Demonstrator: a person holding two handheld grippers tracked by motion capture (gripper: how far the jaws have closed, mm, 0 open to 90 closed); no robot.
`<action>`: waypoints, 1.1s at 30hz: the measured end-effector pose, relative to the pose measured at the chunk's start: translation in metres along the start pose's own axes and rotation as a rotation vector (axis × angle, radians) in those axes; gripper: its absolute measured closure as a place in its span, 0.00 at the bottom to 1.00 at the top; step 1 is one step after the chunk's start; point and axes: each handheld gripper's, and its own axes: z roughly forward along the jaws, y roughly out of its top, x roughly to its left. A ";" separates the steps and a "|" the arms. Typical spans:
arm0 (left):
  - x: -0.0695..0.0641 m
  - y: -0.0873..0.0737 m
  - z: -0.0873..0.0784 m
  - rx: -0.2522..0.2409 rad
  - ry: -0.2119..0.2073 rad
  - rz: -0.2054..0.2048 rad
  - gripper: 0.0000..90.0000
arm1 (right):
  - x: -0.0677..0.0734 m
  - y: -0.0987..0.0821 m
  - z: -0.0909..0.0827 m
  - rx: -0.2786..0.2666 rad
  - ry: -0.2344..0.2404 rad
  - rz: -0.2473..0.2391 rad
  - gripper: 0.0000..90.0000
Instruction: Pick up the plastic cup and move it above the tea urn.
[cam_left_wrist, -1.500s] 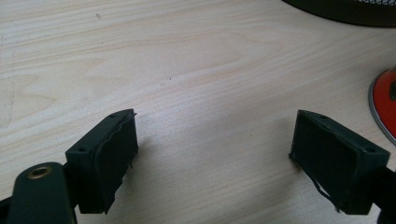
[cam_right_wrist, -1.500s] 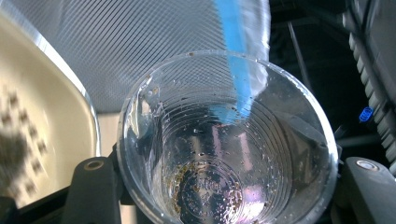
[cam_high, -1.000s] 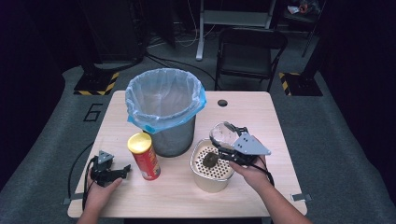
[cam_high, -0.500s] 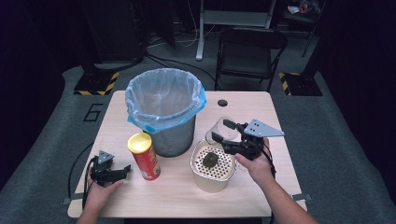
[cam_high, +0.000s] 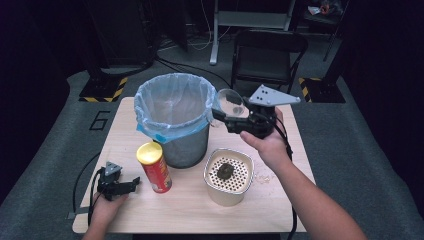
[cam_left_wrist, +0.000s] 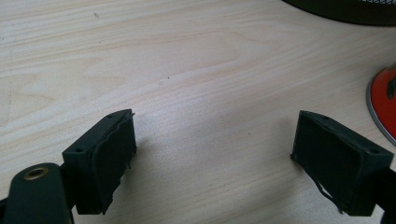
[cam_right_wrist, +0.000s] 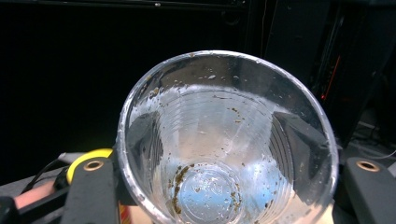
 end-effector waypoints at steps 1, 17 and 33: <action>0.000 0.000 0.000 0.004 -0.001 0.002 0.15 | 0.000 0.006 0.004 0.004 -0.004 -0.005 0.38; 0.001 0.000 -0.001 0.001 -0.010 -0.004 0.15 | -0.007 0.035 0.087 0.050 0.000 -0.008 0.37; 0.002 0.000 -0.001 0.004 -0.009 0.009 0.15 | -0.016 0.020 0.133 0.121 -0.012 0.019 0.35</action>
